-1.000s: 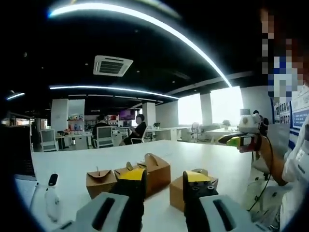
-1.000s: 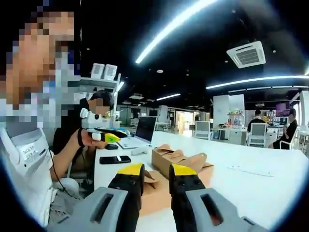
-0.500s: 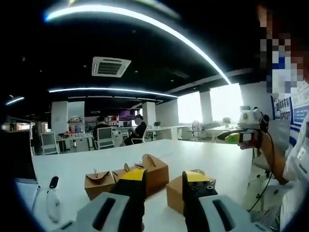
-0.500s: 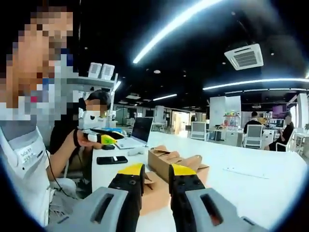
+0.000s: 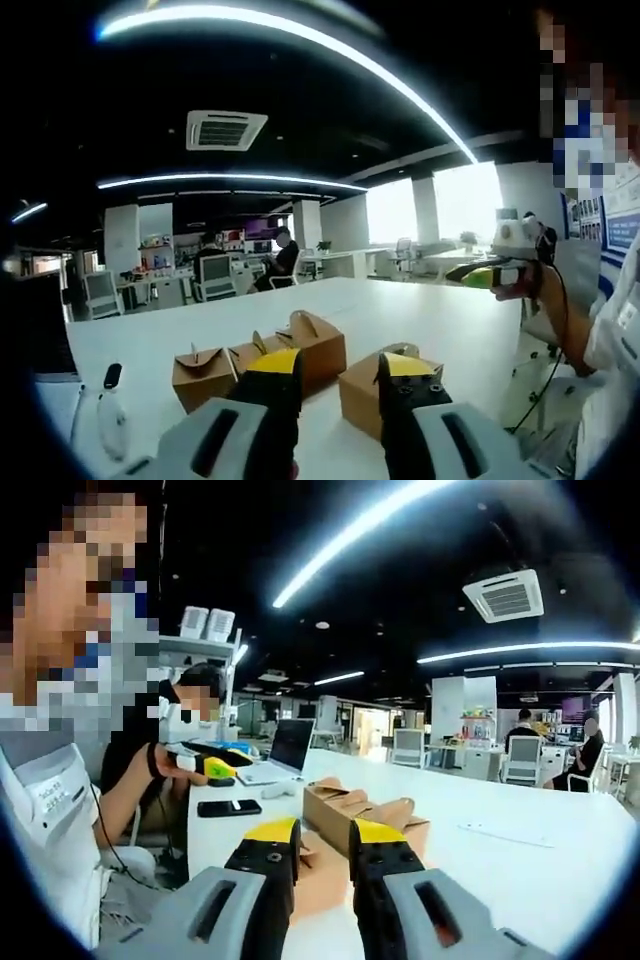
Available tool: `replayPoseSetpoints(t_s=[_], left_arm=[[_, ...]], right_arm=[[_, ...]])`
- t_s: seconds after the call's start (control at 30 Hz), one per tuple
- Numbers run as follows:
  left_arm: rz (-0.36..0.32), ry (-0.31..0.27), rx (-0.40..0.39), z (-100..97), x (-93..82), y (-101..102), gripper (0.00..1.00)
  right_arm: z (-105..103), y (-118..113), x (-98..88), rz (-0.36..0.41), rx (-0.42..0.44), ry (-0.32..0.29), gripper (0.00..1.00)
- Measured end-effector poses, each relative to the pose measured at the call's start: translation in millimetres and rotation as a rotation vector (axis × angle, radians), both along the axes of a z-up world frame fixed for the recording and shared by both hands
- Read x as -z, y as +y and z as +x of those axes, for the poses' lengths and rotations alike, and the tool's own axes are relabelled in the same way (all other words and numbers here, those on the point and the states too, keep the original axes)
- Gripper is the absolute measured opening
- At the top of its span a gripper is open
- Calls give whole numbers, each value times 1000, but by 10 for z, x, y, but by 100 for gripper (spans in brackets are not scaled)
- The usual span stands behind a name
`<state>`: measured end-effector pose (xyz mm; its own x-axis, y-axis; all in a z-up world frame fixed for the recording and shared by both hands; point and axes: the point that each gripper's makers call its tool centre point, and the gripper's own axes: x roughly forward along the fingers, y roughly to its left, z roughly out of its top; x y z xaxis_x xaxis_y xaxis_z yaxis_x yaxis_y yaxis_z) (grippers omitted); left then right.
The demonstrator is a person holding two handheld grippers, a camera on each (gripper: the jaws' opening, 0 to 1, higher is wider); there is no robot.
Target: Pick up one paper box from the group, open the paper box, and remove the item inside
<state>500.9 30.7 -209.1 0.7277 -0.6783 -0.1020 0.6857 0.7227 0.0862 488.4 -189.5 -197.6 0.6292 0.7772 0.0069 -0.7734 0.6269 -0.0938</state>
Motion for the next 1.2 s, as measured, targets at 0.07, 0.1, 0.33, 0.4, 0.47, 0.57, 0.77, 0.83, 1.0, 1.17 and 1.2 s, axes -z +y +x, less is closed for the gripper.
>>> replayPoseSetpoints(t_s=[0.07,0.1,0.33,0.4,0.47,0.57,0.77,0.83,1.0,1.17,1.2], left_arm=[[10,2,4,-3,7,-33,32],[17,3,8,-7,16,-54,32],[83,-8,34,-38,77,-214,31],[93,-6,43,-47,96,-257,31],[104,-5,48,-50,121,-295,31],[121,-2,47,-39,159,-337,31],[143,7,66,-60,231,-447,31],[137,11,81,-78,239,-486,31],[145,17,87,-78,282,-547,31],[165,17,76,-60,330,-581,31],[178,15,71,-54,349,-590,31]], right_arm=[[2,-6,4,-6,6,-2,21],[2,-10,9,-8,9,-1,21],[4,-3,43,-13,7,10,21],[10,-8,50,-14,9,13,21],[16,-15,51,-13,10,15,21],[20,-30,48,-13,15,15,21],[30,-40,56,-16,16,19,21],[34,-29,68,-18,15,21,21],[38,-1,83,-23,9,24,21],[37,19,94,-25,6,25,21],[39,24,100,-26,6,26,21]])
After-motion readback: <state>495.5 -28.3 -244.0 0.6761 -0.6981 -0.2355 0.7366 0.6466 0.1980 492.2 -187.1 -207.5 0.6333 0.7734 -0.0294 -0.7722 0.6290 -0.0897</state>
